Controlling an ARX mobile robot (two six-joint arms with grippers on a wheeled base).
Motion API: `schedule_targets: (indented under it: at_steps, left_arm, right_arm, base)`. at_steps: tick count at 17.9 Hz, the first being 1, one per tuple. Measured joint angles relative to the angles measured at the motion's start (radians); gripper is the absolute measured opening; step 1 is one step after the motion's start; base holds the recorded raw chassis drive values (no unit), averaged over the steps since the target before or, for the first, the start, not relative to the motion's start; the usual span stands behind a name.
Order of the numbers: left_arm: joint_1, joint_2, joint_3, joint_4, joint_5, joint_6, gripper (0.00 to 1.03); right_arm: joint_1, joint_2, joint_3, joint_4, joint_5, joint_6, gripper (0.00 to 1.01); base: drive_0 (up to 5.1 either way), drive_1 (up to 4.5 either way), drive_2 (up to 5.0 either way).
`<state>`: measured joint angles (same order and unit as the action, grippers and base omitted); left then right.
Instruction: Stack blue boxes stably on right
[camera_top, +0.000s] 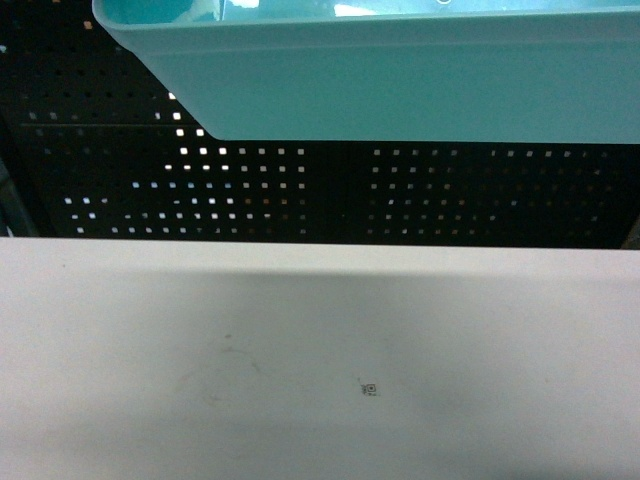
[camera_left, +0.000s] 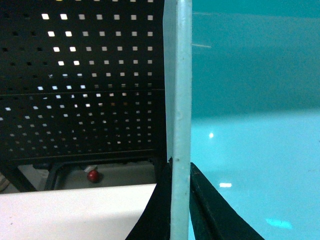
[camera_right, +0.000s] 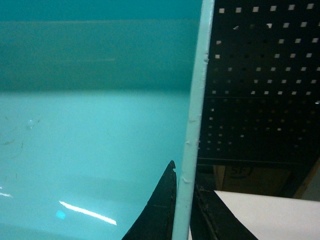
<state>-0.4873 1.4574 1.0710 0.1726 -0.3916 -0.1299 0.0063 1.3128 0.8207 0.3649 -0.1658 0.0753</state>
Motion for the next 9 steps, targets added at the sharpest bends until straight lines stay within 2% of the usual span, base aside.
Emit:
schedule_targets:
  at_steps: [9]
  left_arm:
    - [0.000, 0.000, 0.000, 0.001, 0.000, 0.001, 0.07]
  right_arm:
    - [0.000, 0.000, 0.000, -0.001, 0.000, 0.002, 0.07]
  base:
    - [-1.8, -1.75, -1.8]
